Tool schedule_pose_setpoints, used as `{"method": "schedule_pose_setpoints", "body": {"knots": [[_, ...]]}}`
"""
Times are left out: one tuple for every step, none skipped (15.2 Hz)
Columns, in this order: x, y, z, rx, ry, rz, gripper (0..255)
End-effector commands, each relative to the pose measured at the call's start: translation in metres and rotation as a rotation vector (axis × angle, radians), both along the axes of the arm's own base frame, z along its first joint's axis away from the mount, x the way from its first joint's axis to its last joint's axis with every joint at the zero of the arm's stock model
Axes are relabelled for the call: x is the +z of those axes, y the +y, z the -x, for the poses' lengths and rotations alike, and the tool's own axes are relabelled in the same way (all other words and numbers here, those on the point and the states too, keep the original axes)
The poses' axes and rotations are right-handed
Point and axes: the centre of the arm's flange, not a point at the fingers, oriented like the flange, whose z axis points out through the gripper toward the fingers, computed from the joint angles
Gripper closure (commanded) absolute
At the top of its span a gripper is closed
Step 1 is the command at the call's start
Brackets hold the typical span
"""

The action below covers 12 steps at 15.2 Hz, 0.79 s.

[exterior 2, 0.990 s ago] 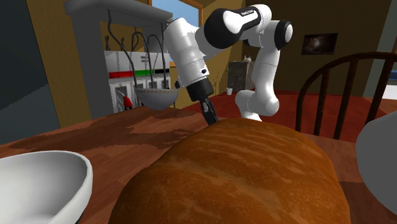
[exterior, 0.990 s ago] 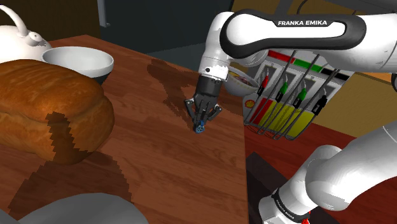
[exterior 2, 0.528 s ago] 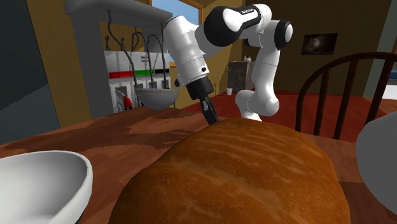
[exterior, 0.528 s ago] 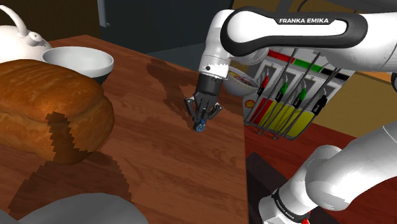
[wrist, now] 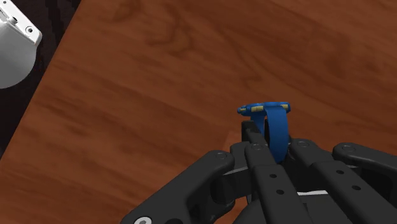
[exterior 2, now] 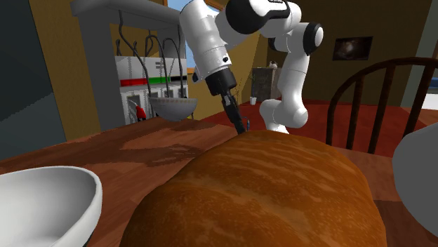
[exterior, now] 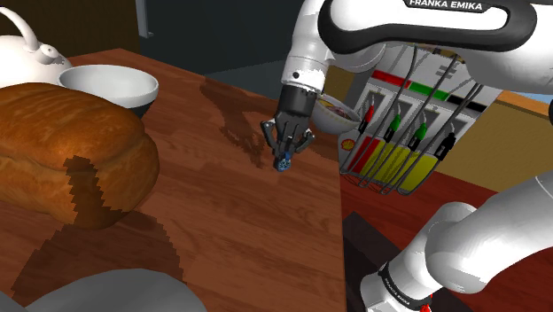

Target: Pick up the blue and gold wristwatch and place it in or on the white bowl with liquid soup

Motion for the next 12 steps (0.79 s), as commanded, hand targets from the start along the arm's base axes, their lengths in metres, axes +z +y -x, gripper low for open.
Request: {"method": "schedule_pose_setpoints", "body": {"knots": [[0.011,-0.001,-0.001,0.000,0.000,0.000,255],[0.016,-0.001,-0.001,0.000,0.000,0.000,255],[0.022,-0.001,-0.001,0.000,0.000,0.000,255],[0.027,-0.001,-0.001,0.000,0.000,0.000,255],[0.032,-0.001,-0.001,0.000,0.000,0.000,255],[0.037,-0.001,-0.001,0.000,0.000,0.000,255],[0.043,-0.001,-0.001,0.000,0.000,0.000,255],[0.048,-0.001,-0.001,0.000,0.000,0.000,255],[0.053,-0.001,-0.001,0.000,0.000,0.000,255],[0.059,-0.001,-0.001,0.000,0.000,0.000,255],[0.064,-0.001,-0.001,0.000,0.000,0.000,255],[0.069,-0.001,-0.001,0.000,0.000,0.000,255]]}}
